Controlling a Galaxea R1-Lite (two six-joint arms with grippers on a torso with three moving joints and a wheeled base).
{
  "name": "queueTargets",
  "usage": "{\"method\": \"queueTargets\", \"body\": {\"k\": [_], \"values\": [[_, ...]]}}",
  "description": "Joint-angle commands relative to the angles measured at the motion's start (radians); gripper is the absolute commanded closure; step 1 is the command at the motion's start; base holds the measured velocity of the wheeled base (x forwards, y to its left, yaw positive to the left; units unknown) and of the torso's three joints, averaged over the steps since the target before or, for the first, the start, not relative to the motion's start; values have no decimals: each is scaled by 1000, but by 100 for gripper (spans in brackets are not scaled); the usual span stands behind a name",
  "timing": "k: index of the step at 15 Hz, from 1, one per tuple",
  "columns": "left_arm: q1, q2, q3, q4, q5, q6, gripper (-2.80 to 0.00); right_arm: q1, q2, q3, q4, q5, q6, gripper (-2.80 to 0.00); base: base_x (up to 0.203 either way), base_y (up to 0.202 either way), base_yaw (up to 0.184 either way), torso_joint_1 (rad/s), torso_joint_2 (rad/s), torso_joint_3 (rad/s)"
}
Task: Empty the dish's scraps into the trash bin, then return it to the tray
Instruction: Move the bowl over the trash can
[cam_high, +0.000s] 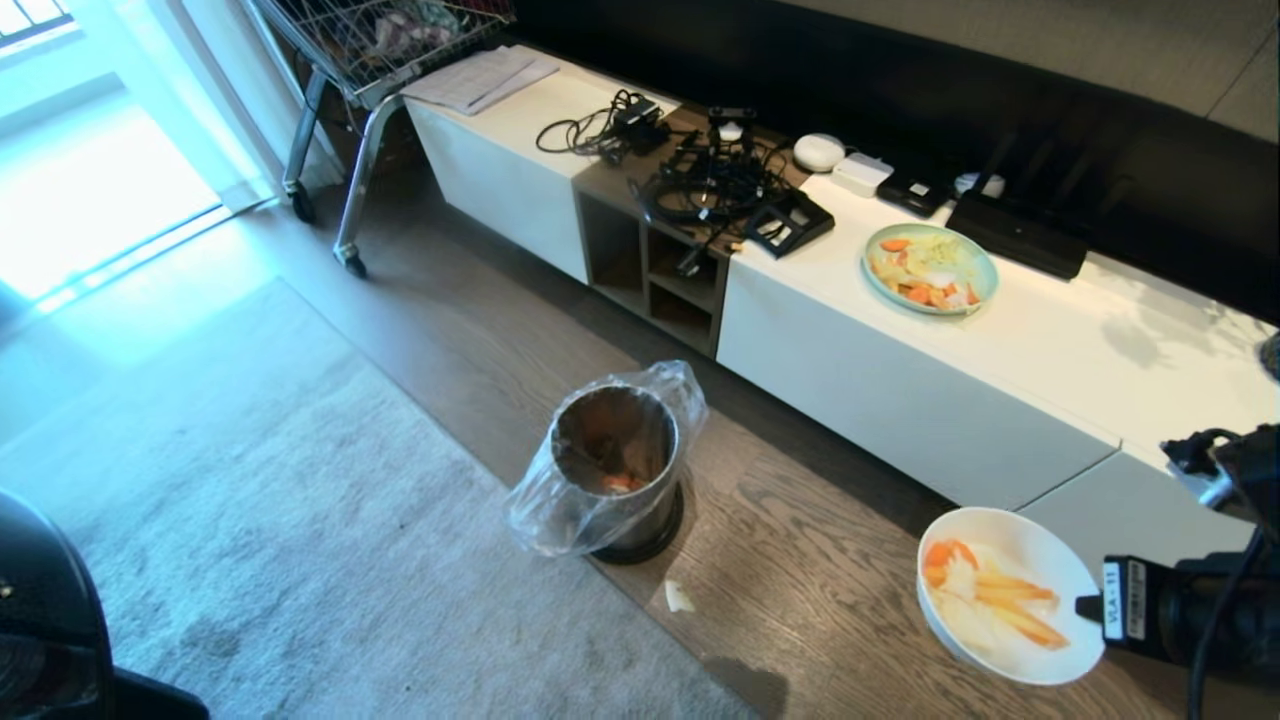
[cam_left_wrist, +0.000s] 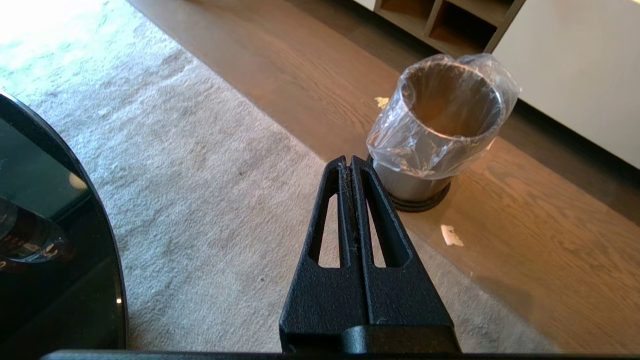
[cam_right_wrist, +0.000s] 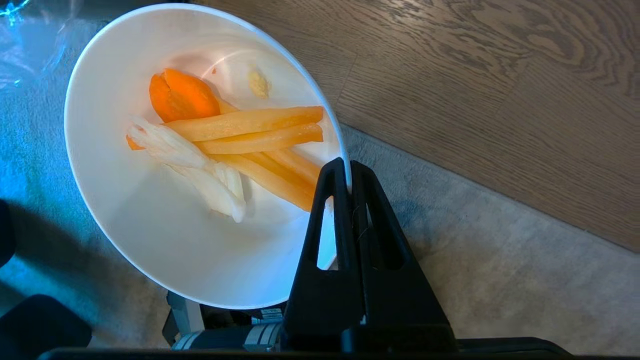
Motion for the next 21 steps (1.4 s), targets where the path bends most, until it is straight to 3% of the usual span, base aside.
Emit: {"method": "queueTargets", "body": {"k": [1, 8, 16, 21], "values": [[0, 0, 0, -1, 0, -1, 0, 2, 33, -23, -7, -6, 5, 0, 0, 0, 0, 2, -1, -198], [0, 0, 0, -1, 0, -1, 0, 2, 63, -58, -21, -13, 5, 0, 0, 0, 0, 4, 2, -196], [0, 0, 0, -1, 0, -1, 0, 2, 126, -114, -161, -36, 1, 0, 0, 0, 0, 2, 2, -196], [0, 0, 0, -1, 0, -1, 0, 2, 168, -178, -202, -72, -52, 0, 0, 0, 0, 3, 4, -199]]}}
